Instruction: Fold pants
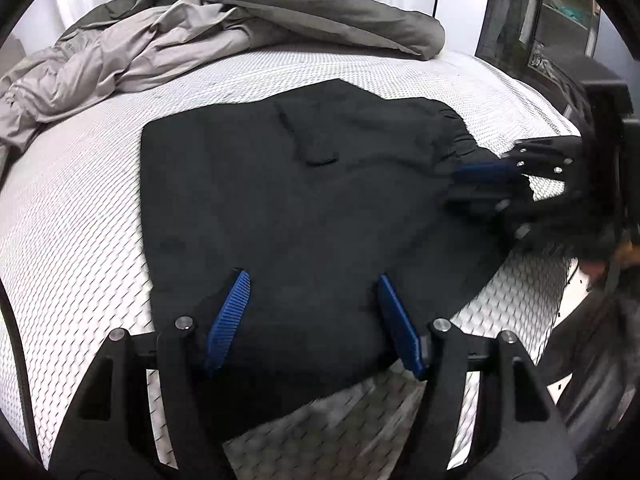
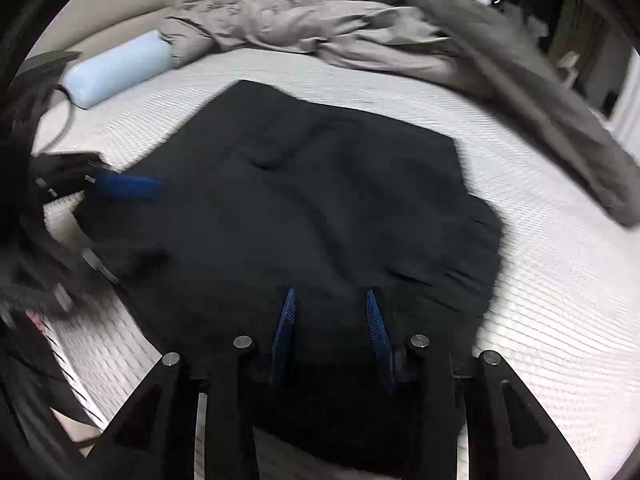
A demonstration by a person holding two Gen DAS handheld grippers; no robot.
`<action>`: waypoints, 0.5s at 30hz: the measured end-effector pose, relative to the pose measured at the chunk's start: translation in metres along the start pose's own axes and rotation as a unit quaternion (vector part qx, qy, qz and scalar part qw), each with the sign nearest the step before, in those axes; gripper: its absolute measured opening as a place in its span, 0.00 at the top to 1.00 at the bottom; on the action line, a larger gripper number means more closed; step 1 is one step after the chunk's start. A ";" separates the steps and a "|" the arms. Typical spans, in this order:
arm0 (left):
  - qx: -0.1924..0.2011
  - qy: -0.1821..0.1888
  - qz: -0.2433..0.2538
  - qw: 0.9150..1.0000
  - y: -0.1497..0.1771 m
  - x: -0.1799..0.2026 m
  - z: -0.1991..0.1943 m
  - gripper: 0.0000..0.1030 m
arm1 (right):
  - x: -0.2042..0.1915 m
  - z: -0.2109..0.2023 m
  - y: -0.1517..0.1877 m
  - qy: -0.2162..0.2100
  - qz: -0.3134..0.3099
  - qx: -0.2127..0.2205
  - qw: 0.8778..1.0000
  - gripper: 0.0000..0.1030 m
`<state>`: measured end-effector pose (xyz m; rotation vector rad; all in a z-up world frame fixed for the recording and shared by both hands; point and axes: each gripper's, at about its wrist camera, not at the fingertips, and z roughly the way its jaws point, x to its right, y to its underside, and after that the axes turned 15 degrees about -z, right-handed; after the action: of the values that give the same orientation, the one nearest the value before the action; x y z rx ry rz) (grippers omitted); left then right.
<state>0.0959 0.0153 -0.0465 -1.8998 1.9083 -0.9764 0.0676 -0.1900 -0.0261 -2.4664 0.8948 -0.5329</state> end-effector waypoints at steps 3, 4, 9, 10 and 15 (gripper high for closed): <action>0.001 -0.001 0.000 1.000 0.007 -0.007 -0.012 0.38 | 0.011 -0.012 0.009 -0.016 0.007 0.007 1.000 0.67; 0.005 -0.009 -0.004 1.000 0.006 -0.006 -0.017 0.38 | 0.013 -0.014 0.010 -0.015 0.007 0.006 1.000 0.67; 0.038 0.018 -0.009 0.999 -0.016 -0.006 -0.032 0.38 | 0.013 -0.022 -0.017 -0.063 0.074 0.067 0.993 0.65; 0.032 0.016 -0.008 0.999 -0.019 -0.006 -0.027 0.38 | 0.011 -0.016 -0.023 -0.063 0.077 0.068 0.993 0.65; -0.010 0.005 0.001 1.000 -0.020 -0.010 0.014 0.38 | -0.008 0.039 -0.053 -0.074 0.048 0.026 0.996 0.66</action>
<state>0.1214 0.0232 -0.0469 -1.9062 1.9313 -0.9713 0.1071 -0.1373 -0.0310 -2.3676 0.9232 -0.3305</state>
